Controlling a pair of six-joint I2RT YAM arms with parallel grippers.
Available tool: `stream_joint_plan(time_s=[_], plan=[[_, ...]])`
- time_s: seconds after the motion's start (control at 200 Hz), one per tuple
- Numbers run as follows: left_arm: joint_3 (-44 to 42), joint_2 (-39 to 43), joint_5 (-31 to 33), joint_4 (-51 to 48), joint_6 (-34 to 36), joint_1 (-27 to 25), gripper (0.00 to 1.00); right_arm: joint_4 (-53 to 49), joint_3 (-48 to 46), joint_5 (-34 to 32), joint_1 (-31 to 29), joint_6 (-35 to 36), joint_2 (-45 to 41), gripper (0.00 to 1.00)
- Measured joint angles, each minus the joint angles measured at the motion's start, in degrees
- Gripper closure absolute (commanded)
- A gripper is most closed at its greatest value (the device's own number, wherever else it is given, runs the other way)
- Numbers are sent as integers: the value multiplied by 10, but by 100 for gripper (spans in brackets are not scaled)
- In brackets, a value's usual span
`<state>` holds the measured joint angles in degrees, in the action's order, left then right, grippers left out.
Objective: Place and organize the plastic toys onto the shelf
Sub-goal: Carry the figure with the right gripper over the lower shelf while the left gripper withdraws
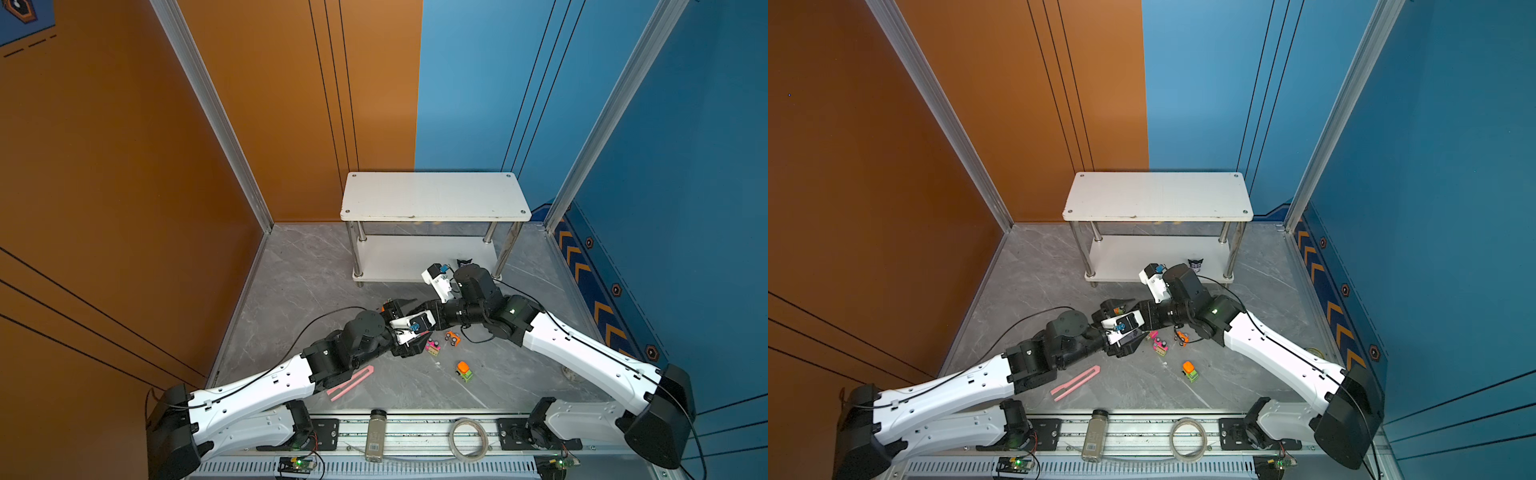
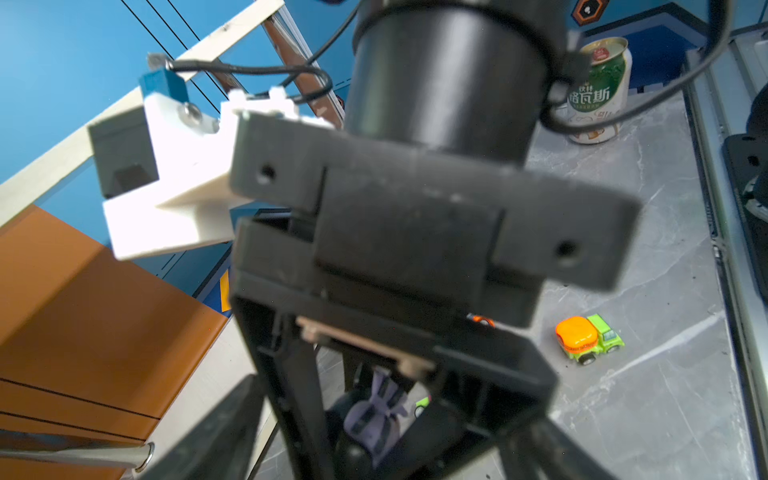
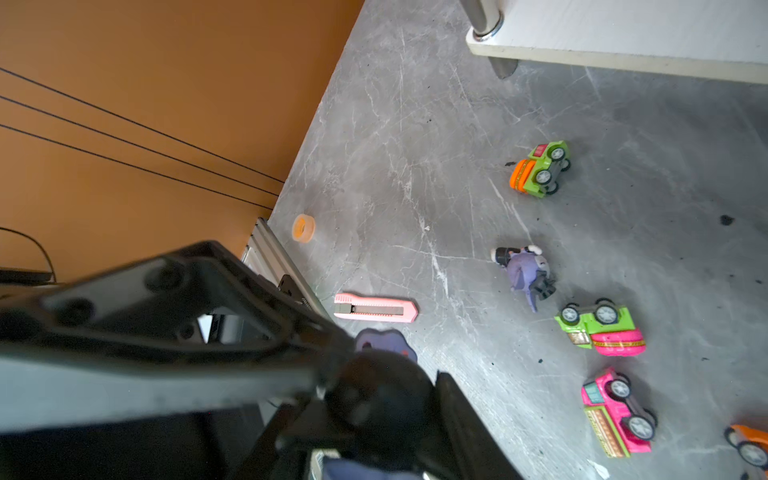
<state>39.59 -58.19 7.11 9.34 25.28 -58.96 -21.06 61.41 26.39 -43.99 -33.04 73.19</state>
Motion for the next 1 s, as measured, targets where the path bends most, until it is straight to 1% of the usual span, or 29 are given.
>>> stream_joint_plan(time_s=[0.11, 0.27, 0.416, 0.516, 0.636, 0.751, 0.866, 0.996], plan=[[-14, 11, 5, 21, -14, 6, 2, -24, 32, -51, 1, 17, 20, 100], [-47, 47, 22, 50, -46, 24, 2, -68, 90, -169, 1, 61, 65, 100], [-81, 92, 45, 72, -84, 47, 2, -101, 146, -276, 1, 109, 146, 100], [-100, 119, 58, 76, -104, 55, 2, -116, 185, -327, 4, 137, 212, 100], [-111, 133, 64, 81, -119, 57, 2, -133, 228, -347, 19, 157, 280, 100], [-111, 129, 64, 85, -127, 57, 2, -146, 266, -359, 41, 167, 331, 100], [-111, 115, 64, 91, -132, 60, 2, -157, 291, -366, 65, 168, 358, 100], [-111, 95, 59, 92, -138, 70, 2, -170, 312, -370, 87, 167, 371, 100]])
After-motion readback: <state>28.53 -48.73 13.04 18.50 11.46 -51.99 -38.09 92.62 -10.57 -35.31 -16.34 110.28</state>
